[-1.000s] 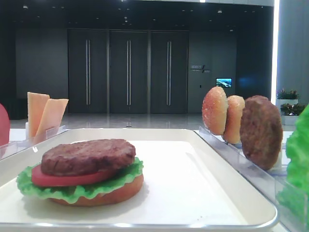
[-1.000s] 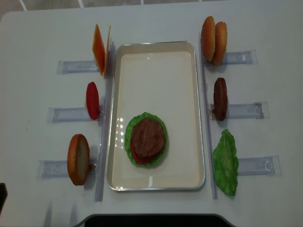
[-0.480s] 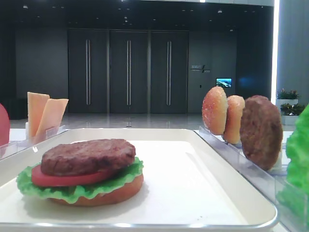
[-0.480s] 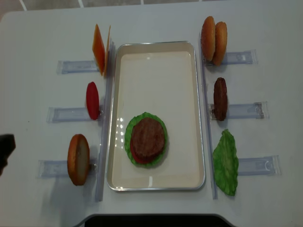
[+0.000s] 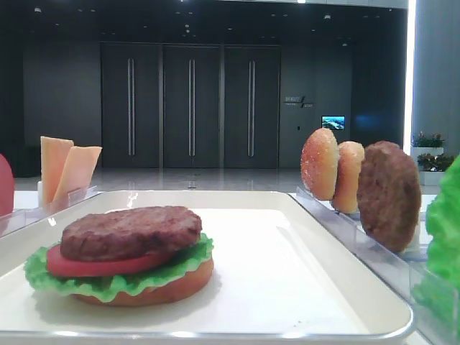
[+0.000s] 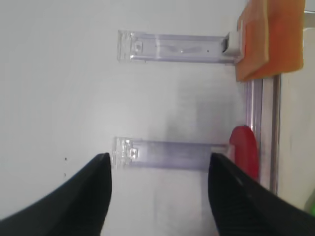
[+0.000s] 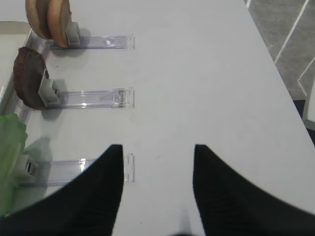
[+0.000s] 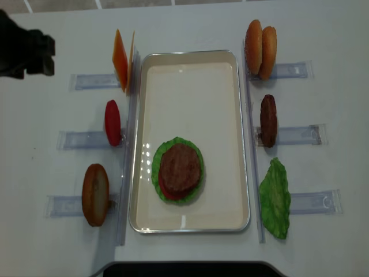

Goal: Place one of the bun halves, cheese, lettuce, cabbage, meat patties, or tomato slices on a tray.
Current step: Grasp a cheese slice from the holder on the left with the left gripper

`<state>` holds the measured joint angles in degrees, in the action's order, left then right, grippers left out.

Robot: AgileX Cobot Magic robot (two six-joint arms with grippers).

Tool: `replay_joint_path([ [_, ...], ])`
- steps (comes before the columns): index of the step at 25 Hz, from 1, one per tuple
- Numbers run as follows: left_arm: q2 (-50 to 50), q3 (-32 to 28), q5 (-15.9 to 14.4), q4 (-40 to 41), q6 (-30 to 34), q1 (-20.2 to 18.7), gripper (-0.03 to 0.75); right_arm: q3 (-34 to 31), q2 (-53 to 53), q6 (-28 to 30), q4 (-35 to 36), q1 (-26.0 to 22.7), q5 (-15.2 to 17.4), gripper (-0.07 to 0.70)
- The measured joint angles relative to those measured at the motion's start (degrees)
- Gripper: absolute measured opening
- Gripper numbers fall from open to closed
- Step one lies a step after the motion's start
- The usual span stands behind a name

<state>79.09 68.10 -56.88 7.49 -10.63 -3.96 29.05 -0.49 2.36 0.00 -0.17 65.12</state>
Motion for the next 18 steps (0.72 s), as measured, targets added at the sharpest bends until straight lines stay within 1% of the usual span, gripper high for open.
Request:
replay_joint_path([
  [5, 13.88, 12.67, -3.38, 0.00, 0.00, 0.00, 0.465, 0.00, 0.00, 0.00, 0.00, 0.00, 0.00, 0.319],
  [8, 19.68, 17.72, -4.12, -0.05, 0.00, 0.00, 0.465, 0.00, 0.00, 0.00, 0.00, 0.00, 0.00, 0.319],
  [12, 24.26, 22.21, -4.66, -0.05, 0.00, 0.00, 0.465, 0.00, 0.00, 0.00, 0.00, 0.00, 0.00, 0.319],
  [18, 26.46, 24.61, -4.96, -0.15, -0.05, 0.00, 0.465, 0.00, 0.00, 0.00, 0.00, 0.00, 0.00, 0.319],
])
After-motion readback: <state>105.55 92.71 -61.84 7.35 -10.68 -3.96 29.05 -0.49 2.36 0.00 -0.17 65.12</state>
